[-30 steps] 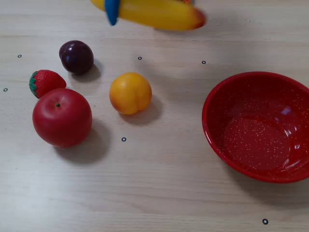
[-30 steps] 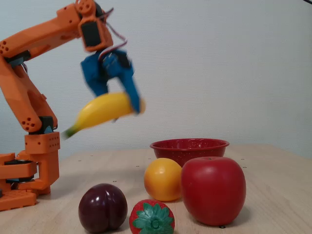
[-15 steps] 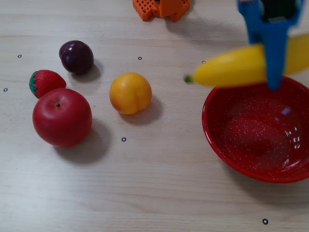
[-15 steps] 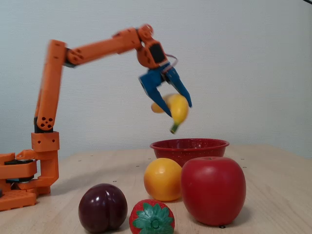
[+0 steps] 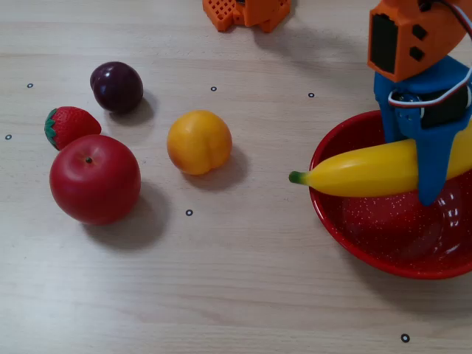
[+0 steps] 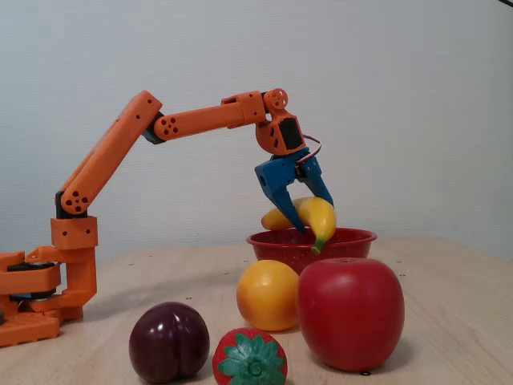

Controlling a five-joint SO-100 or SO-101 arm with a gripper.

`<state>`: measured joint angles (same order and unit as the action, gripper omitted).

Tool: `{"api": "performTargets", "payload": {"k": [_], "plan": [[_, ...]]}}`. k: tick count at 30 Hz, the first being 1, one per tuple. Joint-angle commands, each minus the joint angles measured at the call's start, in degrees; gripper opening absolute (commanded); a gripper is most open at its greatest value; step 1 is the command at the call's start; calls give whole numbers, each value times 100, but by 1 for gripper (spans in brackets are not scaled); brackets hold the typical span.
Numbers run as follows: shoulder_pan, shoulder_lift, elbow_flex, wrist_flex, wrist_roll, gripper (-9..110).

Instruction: Put the banana in the red bowl.

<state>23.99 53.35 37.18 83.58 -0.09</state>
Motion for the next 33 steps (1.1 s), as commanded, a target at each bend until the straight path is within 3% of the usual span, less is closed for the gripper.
{"api": "performTargets", "payload": {"k": [1,7,14,18,22,33], "plan": [[-62,237,-519,-255,79,23],[-141,316,-510,-237,79,29],[-202,501,-501,-149,97,27],[-272,738,-501,-246,97,17],[-360,1169,-501,-264,79,0],[-844,3111,220,-167,-202,0]]}}
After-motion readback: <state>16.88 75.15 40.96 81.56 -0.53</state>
